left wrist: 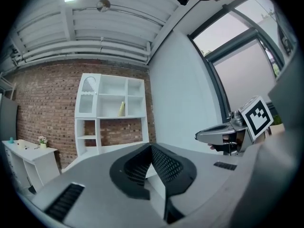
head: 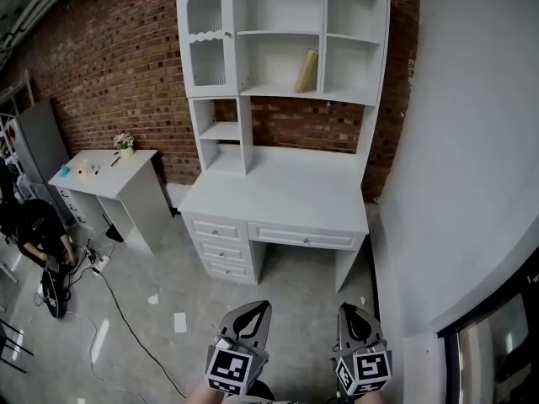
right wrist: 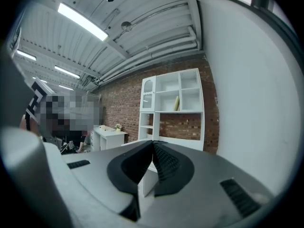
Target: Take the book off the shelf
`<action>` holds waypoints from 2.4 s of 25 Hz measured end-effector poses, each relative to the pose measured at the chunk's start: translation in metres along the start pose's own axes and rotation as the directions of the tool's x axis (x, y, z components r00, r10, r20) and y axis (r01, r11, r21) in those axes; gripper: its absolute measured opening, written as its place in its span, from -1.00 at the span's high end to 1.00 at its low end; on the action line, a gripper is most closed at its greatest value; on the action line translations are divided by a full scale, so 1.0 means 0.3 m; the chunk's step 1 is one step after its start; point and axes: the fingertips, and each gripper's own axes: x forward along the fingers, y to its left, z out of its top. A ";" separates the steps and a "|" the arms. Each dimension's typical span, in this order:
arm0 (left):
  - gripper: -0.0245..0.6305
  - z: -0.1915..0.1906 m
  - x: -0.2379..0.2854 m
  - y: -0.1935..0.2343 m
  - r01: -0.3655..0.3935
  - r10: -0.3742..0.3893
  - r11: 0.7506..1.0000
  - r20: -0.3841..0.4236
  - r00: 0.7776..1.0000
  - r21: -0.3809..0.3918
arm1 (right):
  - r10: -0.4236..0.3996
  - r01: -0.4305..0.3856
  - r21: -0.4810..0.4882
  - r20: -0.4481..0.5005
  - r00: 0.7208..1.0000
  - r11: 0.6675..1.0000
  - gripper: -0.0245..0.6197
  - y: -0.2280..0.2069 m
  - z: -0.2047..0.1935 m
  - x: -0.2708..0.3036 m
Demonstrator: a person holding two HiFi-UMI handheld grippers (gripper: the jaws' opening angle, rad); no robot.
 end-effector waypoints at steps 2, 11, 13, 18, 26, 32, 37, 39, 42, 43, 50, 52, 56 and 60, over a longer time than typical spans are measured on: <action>0.90 -0.014 0.033 0.022 -0.013 0.013 1.000 -0.015 1.000 -0.009 | -0.006 0.007 0.016 -0.007 1.000 1.000 0.90 -0.029 -0.004 0.040; 0.90 -0.059 0.256 0.284 -0.030 0.030 0.999 -0.004 1.000 -0.034 | -0.035 0.035 0.002 -0.020 0.999 0.999 0.90 -0.066 -0.003 0.345; 0.90 -0.045 0.342 0.372 -0.012 0.012 0.999 0.006 1.000 -0.041 | -0.056 0.056 -0.013 -0.028 0.998 0.998 0.90 -0.069 0.009 0.460; 0.90 0.033 0.549 0.654 0.030 -0.029 1.000 0.045 0.999 -0.011 | -0.103 0.103 -0.025 -0.034 0.994 0.994 0.90 -0.045 0.088 0.809; 0.90 0.009 0.827 1.097 0.014 -0.015 1.000 0.039 0.999 0.026 | -0.124 0.123 -0.030 -0.034 0.992 0.992 0.90 -0.006 0.159 1.318; 0.90 -0.033 0.998 1.288 0.002 -0.002 1.000 0.023 1.000 -0.003 | -0.121 0.119 -0.043 -0.051 0.991 0.992 0.90 -0.031 0.178 1.573; 0.90 -0.068 1.177 1.386 -0.004 0.004 1.000 -0.005 1.000 -0.009 | -0.099 0.097 -0.028 -0.060 0.993 0.995 0.90 -0.107 0.163 1.783; 0.90 -0.082 1.269 1.418 0.004 -0.004 1.000 -0.017 1.000 0.004 | -0.089 0.088 -0.025 -0.059 0.994 0.996 0.90 -0.151 0.163 1.879; 0.90 -0.069 1.415 1.457 0.022 -0.022 0.999 -0.015 1.000 0.028 | -0.052 0.052 -0.009 -0.058 0.997 0.999 0.90 -0.223 0.177 2.030; 0.90 -0.052 1.466 1.475 0.023 -0.023 0.999 -0.010 1.000 0.035 | -0.044 0.044 -0.004 -0.053 0.998 0.999 0.90 -0.251 0.190 2.081; 0.90 0.035 1.799 1.593 -0.022 0.020 0.999 0.036 0.999 0.049 | -0.013 0.014 -0.020 0.005 1.000 1.000 0.90 -0.466 0.309 2.381; 0.90 0.047 1.864 1.617 -0.023 0.022 0.999 0.044 0.999 0.041 | 0.006 -0.005 -0.036 0.007 1.000 0.999 0.90 -0.498 0.335 2.436; 0.90 0.069 1.955 1.674 -0.012 0.010 0.999 0.048 0.999 0.043 | -0.015 0.016 -0.062 0.019 1.000 0.998 0.90 -0.543 0.383 2.513; 0.90 0.107 2.037 1.706 0.034 -0.037 0.997 0.054 0.998 0.066 | -0.094 0.096 -0.061 0.048 0.994 0.993 0.90 -0.602 0.455 2.565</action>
